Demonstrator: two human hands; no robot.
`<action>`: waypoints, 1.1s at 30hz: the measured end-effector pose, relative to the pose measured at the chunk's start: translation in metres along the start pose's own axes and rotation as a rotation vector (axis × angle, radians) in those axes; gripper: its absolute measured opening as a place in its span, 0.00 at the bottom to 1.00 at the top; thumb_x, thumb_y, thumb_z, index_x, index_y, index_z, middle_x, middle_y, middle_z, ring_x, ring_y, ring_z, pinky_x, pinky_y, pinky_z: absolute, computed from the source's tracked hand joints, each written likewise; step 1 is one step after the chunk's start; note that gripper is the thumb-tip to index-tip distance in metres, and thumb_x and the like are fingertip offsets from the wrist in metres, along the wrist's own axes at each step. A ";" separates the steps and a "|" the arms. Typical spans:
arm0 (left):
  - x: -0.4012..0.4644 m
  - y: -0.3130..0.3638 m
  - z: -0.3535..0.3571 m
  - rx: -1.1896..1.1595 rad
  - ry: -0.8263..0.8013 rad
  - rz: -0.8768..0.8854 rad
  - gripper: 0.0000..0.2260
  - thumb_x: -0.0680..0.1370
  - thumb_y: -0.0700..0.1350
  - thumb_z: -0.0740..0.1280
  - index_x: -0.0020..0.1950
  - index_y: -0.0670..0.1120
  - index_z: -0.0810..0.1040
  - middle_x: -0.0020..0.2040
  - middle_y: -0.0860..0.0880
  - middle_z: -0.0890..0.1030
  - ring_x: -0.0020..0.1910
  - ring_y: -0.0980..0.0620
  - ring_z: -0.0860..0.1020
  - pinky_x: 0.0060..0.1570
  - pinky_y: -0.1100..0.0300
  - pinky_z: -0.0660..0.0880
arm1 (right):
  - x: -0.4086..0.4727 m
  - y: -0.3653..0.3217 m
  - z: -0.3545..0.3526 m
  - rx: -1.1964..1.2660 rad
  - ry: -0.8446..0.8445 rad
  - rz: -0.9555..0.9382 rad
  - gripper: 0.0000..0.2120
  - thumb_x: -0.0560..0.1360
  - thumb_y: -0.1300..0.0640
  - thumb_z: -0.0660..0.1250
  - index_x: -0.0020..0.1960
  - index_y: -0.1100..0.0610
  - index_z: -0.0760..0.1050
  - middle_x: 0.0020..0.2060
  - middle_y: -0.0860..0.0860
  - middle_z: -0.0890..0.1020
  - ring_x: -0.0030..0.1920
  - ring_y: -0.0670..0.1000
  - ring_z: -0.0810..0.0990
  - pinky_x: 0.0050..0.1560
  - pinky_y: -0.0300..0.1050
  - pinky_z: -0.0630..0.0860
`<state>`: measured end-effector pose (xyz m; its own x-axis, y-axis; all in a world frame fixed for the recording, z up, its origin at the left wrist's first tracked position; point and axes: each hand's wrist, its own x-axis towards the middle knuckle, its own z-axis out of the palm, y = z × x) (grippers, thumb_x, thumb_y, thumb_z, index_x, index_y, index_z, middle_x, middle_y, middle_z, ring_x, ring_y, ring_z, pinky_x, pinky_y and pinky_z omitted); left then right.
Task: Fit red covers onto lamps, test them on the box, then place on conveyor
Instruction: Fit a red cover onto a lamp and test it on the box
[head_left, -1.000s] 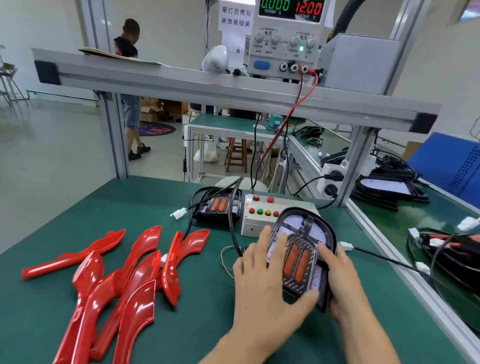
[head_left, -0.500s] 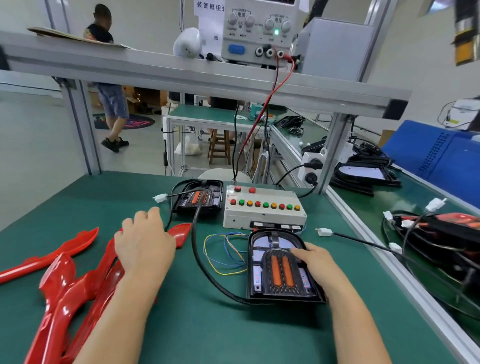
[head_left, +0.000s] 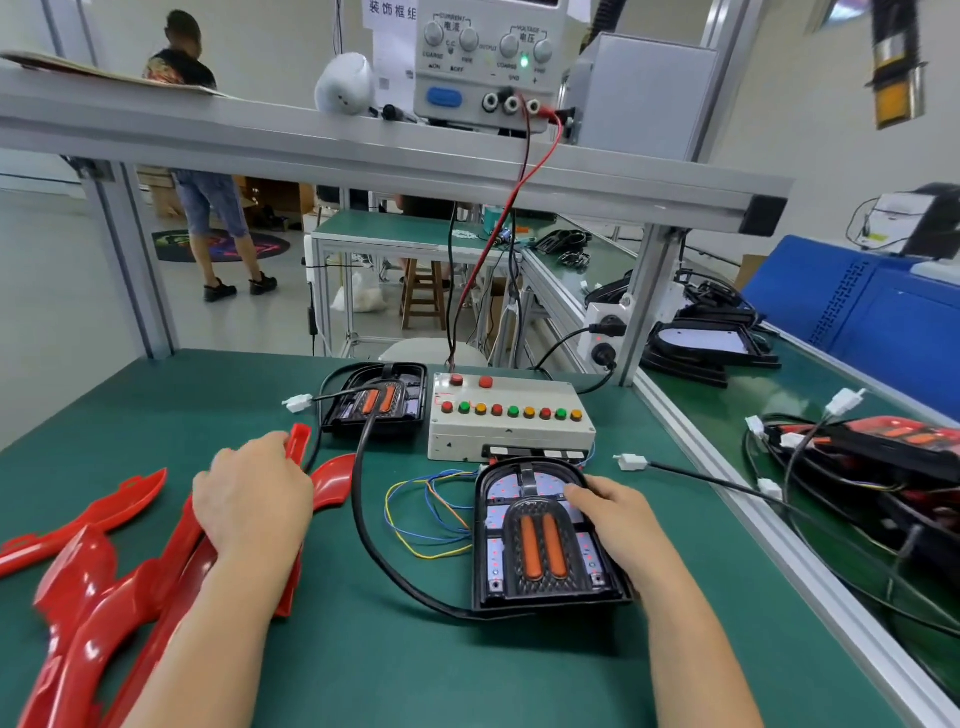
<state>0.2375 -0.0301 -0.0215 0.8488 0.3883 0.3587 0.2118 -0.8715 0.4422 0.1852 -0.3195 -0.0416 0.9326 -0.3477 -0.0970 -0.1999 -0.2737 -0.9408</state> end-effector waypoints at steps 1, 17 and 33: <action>-0.002 0.003 -0.004 -0.083 0.084 0.008 0.13 0.74 0.34 0.62 0.55 0.42 0.81 0.43 0.35 0.80 0.45 0.36 0.75 0.44 0.48 0.69 | 0.000 0.000 0.000 0.001 -0.004 0.000 0.08 0.78 0.55 0.66 0.43 0.47 0.81 0.42 0.41 0.84 0.45 0.42 0.81 0.41 0.37 0.73; -0.075 0.072 -0.008 -0.637 0.512 0.757 0.12 0.67 0.26 0.69 0.42 0.41 0.75 0.43 0.47 0.79 0.36 0.53 0.75 0.30 0.60 0.71 | -0.007 -0.020 0.000 -0.438 0.258 -0.261 0.15 0.79 0.52 0.65 0.64 0.51 0.77 0.56 0.48 0.80 0.54 0.48 0.77 0.56 0.44 0.71; -0.097 0.082 0.025 -0.816 -0.158 0.960 0.20 0.67 0.39 0.61 0.57 0.50 0.73 0.55 0.58 0.76 0.50 0.57 0.78 0.50 0.67 0.73 | -0.036 -0.042 0.019 0.449 -0.339 -0.098 0.10 0.80 0.56 0.62 0.47 0.56 0.82 0.33 0.51 0.76 0.31 0.47 0.73 0.31 0.40 0.71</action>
<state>0.1841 -0.1471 -0.0404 0.5549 -0.3837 0.7382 -0.8295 -0.3226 0.4559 0.1652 -0.2787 -0.0051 0.9994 -0.0128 -0.0312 -0.0290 0.1430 -0.9893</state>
